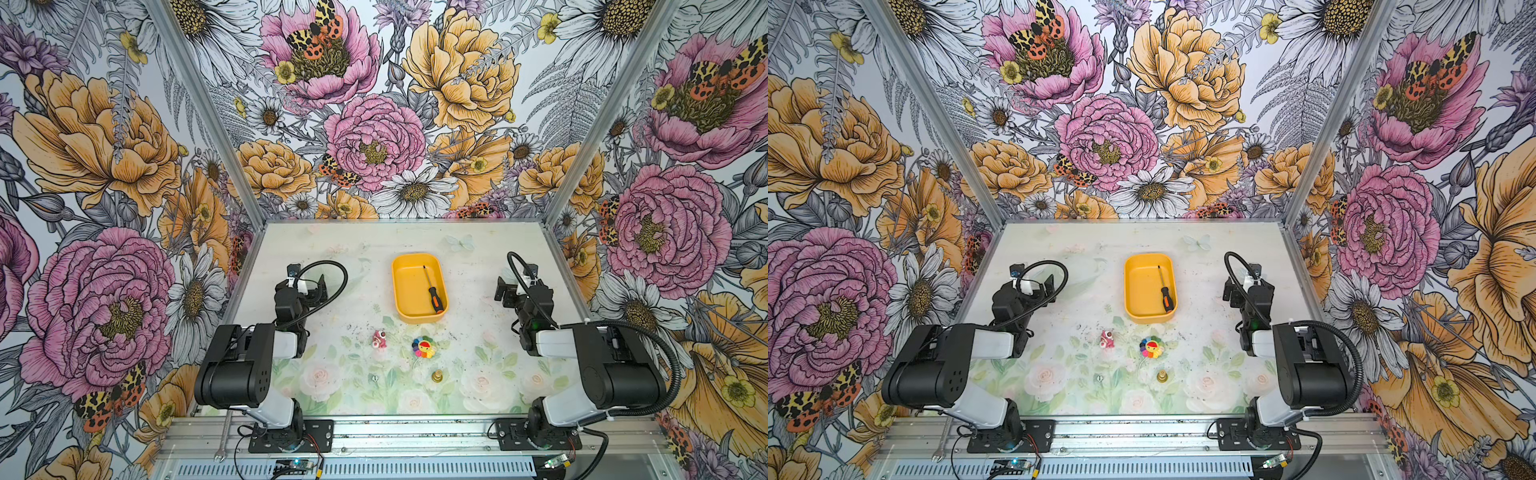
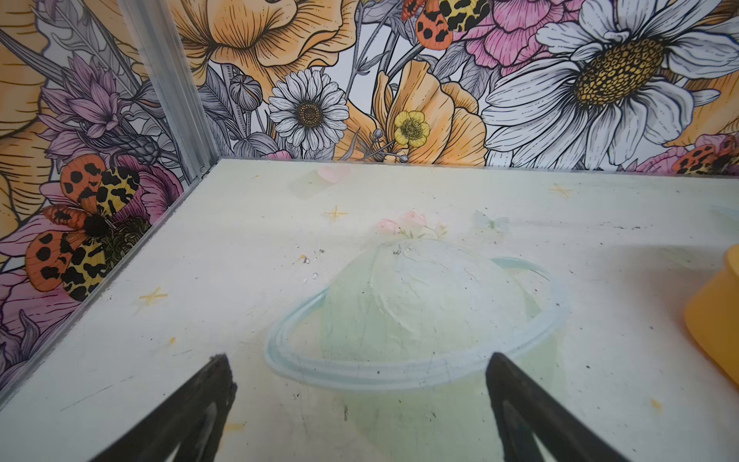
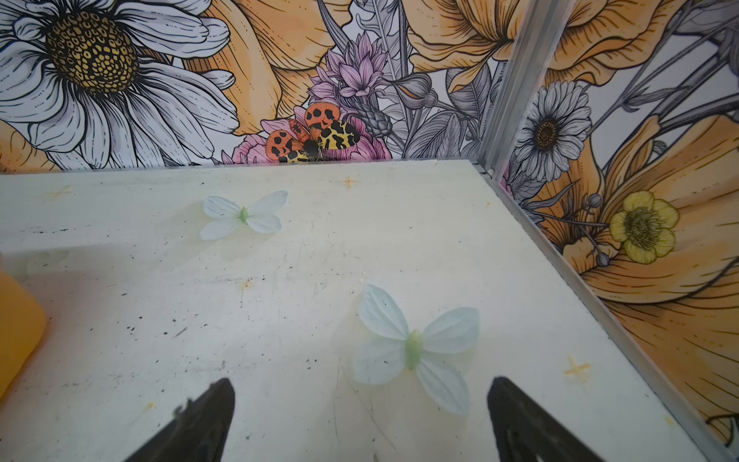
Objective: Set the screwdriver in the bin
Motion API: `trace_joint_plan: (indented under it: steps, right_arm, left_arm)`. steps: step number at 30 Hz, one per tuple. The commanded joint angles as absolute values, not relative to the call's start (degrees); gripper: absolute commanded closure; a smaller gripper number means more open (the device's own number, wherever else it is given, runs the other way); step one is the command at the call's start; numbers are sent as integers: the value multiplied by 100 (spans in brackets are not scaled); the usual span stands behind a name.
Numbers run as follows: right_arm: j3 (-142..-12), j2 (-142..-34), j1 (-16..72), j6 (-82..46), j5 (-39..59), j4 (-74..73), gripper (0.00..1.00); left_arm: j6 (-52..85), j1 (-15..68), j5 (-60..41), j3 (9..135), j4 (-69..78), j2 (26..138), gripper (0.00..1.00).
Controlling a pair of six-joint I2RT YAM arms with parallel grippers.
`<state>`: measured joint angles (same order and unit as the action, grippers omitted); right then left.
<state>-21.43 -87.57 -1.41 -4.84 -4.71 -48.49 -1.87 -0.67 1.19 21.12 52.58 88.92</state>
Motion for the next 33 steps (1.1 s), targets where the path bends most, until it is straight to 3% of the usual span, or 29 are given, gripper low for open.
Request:
trace_joint_plan:
  steps: [1,33]
  right_arm:
    - [-2268,-8788,-118,-439,-465,-4881,1]
    - [-2268,-8794,-123,-438,-465,-4881,1]
  left_arm:
    - [-122,-118,70,2171,5360,8877,1]
    - [-154,-64,141,2167,5363,8875,1]
